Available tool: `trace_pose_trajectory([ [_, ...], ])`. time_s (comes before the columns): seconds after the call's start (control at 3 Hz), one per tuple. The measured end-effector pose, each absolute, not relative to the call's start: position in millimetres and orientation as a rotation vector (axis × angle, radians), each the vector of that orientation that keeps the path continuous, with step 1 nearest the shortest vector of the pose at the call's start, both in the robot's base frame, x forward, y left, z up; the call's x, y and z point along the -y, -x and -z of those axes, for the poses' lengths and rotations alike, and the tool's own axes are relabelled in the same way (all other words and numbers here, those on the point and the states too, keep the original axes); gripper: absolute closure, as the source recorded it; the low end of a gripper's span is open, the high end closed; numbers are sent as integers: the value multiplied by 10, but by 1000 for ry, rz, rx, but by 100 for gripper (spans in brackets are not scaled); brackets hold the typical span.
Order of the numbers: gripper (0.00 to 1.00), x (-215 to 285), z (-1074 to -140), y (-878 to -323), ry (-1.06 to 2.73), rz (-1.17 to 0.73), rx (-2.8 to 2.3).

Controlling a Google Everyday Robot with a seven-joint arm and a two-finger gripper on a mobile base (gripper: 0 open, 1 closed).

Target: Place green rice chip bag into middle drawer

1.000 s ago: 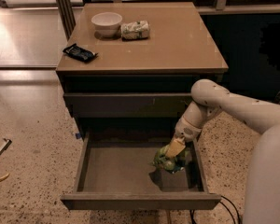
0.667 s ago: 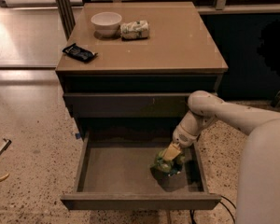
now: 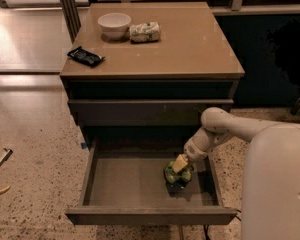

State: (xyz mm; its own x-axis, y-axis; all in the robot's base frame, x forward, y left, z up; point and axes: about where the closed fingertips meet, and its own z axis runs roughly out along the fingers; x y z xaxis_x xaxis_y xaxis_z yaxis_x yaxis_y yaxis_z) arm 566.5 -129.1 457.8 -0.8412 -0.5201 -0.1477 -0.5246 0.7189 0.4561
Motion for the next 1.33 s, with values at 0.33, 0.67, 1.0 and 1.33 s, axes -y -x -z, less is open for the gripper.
trace_pose_trajectory([
  [0.33,81,1237,-4480,-5709,678,-893,-2942],
  [0.67,58,1190,-4419,-5740,581,-978,-2949],
  [1.0,35,1189,-4418,-5741,580,-979,-2949],
  [1.33,11,1189,-4418,-5741,580,-979,-2949],
])
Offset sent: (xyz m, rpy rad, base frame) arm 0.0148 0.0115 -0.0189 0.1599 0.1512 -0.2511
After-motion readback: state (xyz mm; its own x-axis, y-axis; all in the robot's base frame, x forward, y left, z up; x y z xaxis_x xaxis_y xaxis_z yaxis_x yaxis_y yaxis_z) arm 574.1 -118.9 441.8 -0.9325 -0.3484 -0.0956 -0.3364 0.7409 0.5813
